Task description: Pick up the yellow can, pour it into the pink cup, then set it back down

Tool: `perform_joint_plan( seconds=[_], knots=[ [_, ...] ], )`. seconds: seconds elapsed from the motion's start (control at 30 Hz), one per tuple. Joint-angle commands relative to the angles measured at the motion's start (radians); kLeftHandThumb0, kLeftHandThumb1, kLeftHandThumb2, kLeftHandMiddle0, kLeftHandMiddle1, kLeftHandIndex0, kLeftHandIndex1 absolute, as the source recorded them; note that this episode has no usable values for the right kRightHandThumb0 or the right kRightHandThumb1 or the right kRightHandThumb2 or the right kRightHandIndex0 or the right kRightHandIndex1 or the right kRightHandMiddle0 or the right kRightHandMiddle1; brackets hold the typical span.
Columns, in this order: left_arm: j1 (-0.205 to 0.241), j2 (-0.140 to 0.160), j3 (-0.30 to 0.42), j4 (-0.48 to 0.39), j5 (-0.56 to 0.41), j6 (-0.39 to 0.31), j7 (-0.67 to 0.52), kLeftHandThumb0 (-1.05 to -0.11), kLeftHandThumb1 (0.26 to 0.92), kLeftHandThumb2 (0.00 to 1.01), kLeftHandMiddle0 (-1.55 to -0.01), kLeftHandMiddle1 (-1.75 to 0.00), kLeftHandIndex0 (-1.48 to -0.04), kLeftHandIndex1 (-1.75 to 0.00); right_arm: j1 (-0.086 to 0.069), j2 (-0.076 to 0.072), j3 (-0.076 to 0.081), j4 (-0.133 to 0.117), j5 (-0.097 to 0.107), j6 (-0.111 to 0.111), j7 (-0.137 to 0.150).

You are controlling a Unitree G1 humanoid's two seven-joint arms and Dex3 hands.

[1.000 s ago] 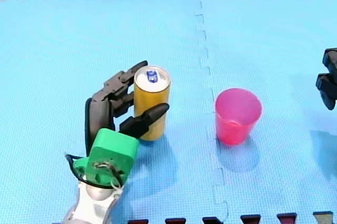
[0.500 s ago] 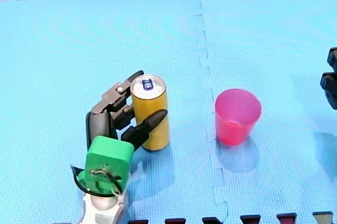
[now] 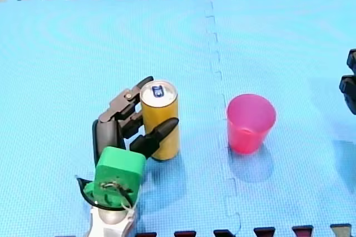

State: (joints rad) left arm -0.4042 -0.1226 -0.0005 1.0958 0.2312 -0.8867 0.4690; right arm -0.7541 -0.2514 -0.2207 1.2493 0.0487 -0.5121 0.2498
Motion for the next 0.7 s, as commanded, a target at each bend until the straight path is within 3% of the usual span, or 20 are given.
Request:
perform_joint_plan(
  seconds=[0.0, 0.3, 0.4, 0.5, 0.6, 0.67],
  knots=[
    [0.003, 0.013, -0.019, 0.008, 0.036, -0.012, 0.042, -0.343, 0.866, 0.0, -1.28, 0.0, -1.12, 0.0, -0.002, -0.004, -0.003, -0.004, 0.005, 0.008, -0.003],
    [-0.013, 0.058, -0.118, 0.045, 0.215, -0.012, 0.258, -0.347, 0.866, 0.0, -1.22, 0.0, -1.1, 0.0, -0.002, -0.003, -0.005, -0.008, 0.015, 0.019, -0.003],
    [-0.022, 0.074, -0.148, 0.052, 0.253, 0.011, 0.3, -0.509, 0.804, 0.0, -1.11, 0.0, -1.0, 0.0, -0.003, -0.004, -0.004, -0.009, 0.015, 0.021, -0.003],
    [-0.029, 0.088, -0.164, 0.052, 0.263, 0.032, 0.309, -0.585, 0.756, 0.0, -0.99, 0.0, -0.95, 0.0, -0.003, -0.003, -0.003, -0.01, 0.015, 0.02, -0.004],
    [-0.042, 0.103, -0.178, 0.045, 0.27, 0.073, 0.305, -0.72, 0.781, 0.01, -0.83, 0.0, -0.7, 0.0, -0.004, -0.001, -0.002, -0.01, 0.015, 0.022, -0.005],
    [-0.047, 0.114, -0.193, 0.041, 0.275, 0.104, 0.288, -0.85, 0.833, 0.02, -0.63, 0.0, -0.48, 0.0, -0.006, 0.0, -0.002, -0.009, 0.014, 0.023, -0.006]
  ],
)
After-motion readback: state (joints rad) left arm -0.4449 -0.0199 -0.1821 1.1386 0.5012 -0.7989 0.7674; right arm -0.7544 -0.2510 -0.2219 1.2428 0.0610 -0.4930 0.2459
